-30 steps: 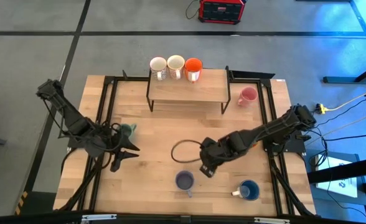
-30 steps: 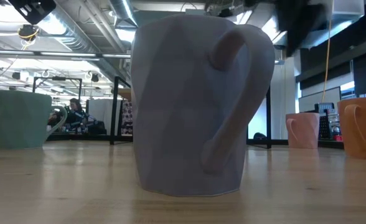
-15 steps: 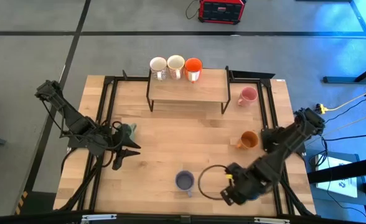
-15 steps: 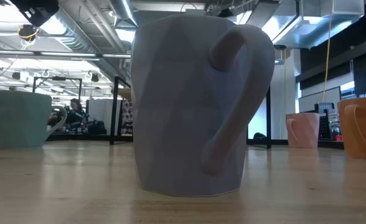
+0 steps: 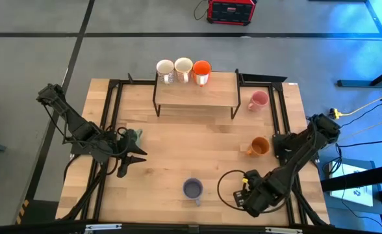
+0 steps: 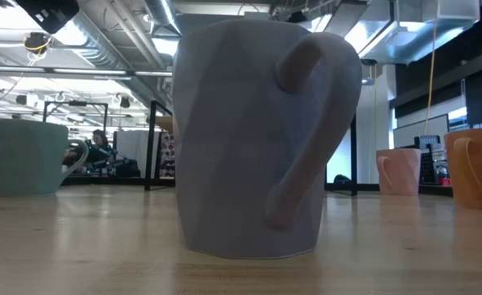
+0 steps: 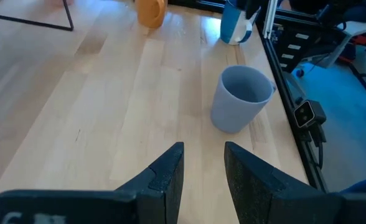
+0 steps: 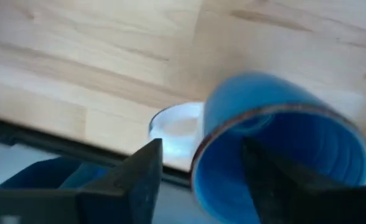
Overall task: Place coffee mugs
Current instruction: Put the blue mug on the shelf
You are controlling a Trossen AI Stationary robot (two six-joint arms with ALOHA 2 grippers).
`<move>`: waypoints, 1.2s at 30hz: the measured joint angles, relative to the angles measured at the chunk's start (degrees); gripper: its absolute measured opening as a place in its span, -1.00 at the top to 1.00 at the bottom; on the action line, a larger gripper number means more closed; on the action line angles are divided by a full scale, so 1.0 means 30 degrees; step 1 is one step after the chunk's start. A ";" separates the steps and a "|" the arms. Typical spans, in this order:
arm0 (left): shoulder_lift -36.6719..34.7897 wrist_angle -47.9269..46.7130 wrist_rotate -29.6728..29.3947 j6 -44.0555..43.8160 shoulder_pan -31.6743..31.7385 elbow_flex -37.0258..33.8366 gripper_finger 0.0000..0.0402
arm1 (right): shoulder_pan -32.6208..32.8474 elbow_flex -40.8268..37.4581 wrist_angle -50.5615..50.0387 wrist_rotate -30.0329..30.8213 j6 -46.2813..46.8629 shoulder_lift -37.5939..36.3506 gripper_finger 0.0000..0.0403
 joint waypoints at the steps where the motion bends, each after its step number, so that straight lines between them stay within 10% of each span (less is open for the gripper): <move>1: 0.0000 0.0000 0.0000 0.0000 0.0000 0.0000 0.45 | -0.0082 -0.0262 0.0236 -0.0124 -0.0011 0.0000 0.09; 13: 0.0000 -0.0003 0.0062 0.0302 0.0000 0.0000 0.45 | -0.0726 -0.0979 0.1141 -0.0946 -0.1524 -0.0002 0.94; 36: 0.0000 -0.0005 0.0066 0.0372 0.0000 0.0000 0.45 | -0.7646 0.1537 0.0823 0.2610 -2.4418 0.0029 0.99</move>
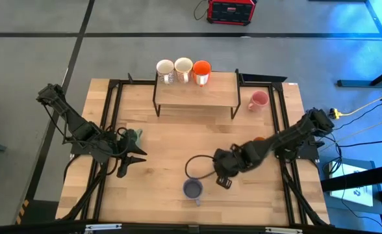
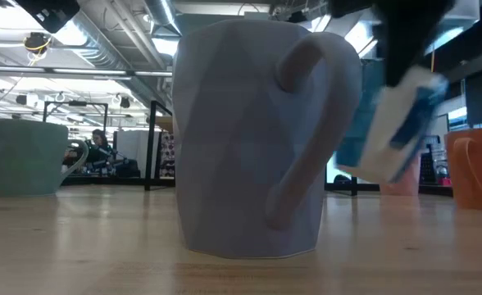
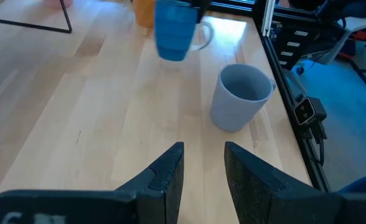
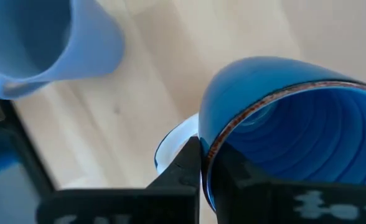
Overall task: Place coffee mugs
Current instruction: Put the blue mug on the shelf
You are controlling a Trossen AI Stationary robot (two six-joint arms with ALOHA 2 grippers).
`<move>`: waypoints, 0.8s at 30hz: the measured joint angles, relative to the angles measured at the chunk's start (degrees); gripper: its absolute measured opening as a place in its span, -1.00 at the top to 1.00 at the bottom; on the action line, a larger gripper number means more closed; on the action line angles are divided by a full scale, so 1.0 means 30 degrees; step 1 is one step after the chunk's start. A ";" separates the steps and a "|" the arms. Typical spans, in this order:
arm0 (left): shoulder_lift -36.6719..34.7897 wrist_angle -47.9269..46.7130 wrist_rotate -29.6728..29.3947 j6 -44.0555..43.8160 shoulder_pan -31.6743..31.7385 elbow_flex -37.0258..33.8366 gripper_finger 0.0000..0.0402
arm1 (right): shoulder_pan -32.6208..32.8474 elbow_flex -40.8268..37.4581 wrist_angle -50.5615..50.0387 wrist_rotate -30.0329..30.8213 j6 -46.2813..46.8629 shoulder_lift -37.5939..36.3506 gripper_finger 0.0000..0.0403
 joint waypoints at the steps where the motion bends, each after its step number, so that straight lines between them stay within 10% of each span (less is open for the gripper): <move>1: 0.0000 -0.0001 0.0000 0.0007 0.0000 0.0000 0.45 | -0.0327 0.0000 0.0006 0.0014 -0.1278 0.0000 0.99; 11: 0.0000 -0.0002 0.0000 -0.0029 -0.0007 0.0000 0.45 | -0.3055 -0.1190 -0.0230 -0.0327 -0.9299 0.0000 0.99; 24: 0.0000 0.0005 -0.0056 -0.0444 -0.0007 0.0000 0.45 | -0.4881 -0.1705 -0.0139 -0.1718 -0.8306 0.0000 0.88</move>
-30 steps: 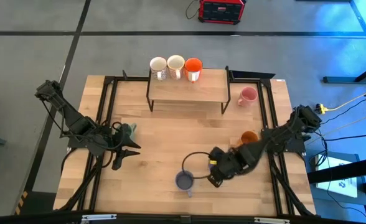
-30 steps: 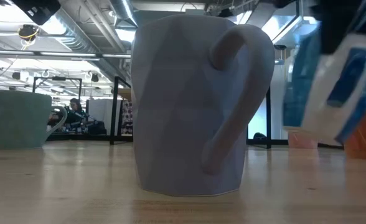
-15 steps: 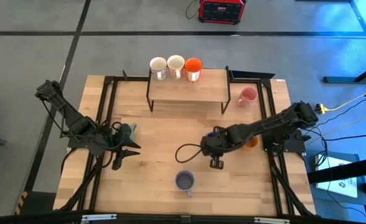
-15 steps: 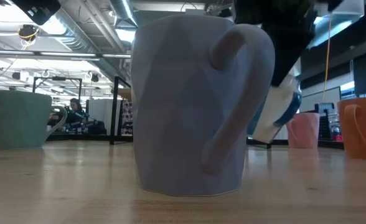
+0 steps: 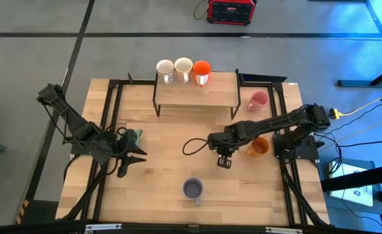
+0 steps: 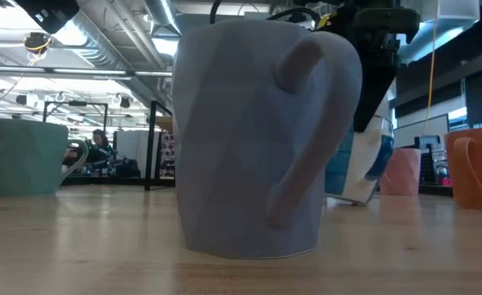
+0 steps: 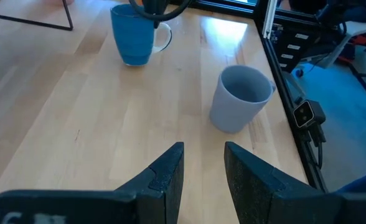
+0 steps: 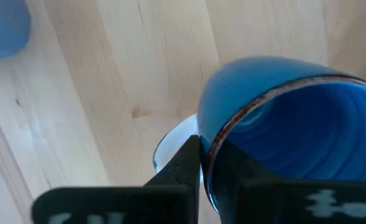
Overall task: Place coffee mugs
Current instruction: Put the blue mug on the shelf
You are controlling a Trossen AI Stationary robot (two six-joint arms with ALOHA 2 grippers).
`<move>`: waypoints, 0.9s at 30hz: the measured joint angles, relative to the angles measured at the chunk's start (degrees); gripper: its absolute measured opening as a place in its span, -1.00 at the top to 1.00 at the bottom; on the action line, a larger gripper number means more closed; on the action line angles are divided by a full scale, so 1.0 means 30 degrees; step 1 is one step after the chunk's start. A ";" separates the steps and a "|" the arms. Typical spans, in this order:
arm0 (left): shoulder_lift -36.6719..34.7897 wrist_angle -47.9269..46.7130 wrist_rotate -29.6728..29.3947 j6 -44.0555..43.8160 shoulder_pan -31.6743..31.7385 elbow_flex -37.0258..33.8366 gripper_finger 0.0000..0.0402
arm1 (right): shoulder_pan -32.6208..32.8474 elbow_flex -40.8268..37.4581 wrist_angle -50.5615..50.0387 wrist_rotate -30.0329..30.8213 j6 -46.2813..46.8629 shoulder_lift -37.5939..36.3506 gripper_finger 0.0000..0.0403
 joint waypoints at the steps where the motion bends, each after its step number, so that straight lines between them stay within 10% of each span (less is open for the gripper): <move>1: 0.0005 -0.0002 -0.0022 -0.0008 0.0000 0.0000 0.45 | 0.0000 0.0000 0.0021 0.0000 0.0046 -0.0007 0.86; 27: 0.0004 0.0000 0.0097 -0.0087 0.0000 0.0000 0.45 | 0.2291 0.3519 -0.4160 -0.0122 0.9705 -0.0109 0.16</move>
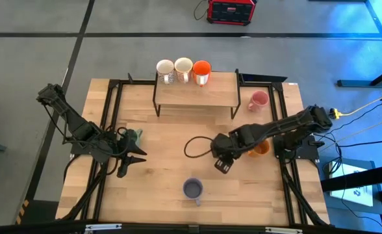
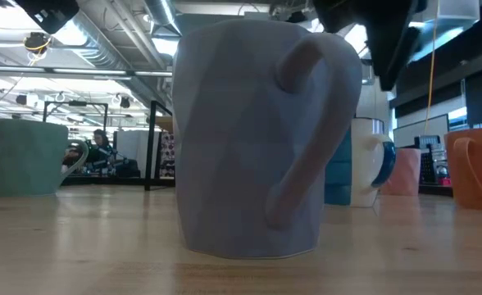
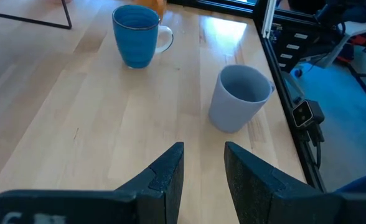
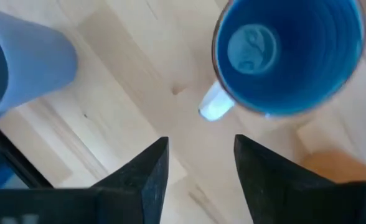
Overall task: Place coffee mugs
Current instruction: Put the blue mug on the shelf
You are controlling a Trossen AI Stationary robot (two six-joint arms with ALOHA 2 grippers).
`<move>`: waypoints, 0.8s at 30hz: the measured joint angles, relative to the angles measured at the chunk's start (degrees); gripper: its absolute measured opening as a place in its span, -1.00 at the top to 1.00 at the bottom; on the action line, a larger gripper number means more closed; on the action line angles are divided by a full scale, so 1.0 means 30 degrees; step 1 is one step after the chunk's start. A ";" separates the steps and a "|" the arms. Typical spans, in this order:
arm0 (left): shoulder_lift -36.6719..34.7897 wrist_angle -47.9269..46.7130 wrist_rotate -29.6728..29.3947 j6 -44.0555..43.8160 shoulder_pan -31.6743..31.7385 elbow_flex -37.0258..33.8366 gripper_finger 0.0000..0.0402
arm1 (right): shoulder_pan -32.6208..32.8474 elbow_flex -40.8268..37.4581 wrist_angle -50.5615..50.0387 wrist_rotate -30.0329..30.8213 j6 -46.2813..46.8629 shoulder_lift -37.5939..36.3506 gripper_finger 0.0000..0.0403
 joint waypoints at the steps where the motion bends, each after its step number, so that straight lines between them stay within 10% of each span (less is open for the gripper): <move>1: -0.0001 0.0000 0.0003 0.0000 0.0000 0.0000 0.45 | 0.0370 0.0036 0.0036 0.0269 0.0922 -0.0007 0.16; 13: -0.0004 -0.0007 0.0025 0.0020 0.0000 0.0000 0.45 | 0.4263 -0.2355 0.0823 0.6334 1.2236 0.0000 0.16; 24: -0.0002 -0.0007 0.0025 0.0022 0.0000 0.0000 0.45 | 0.4390 -0.6175 0.6082 0.8811 1.3673 0.0015 0.16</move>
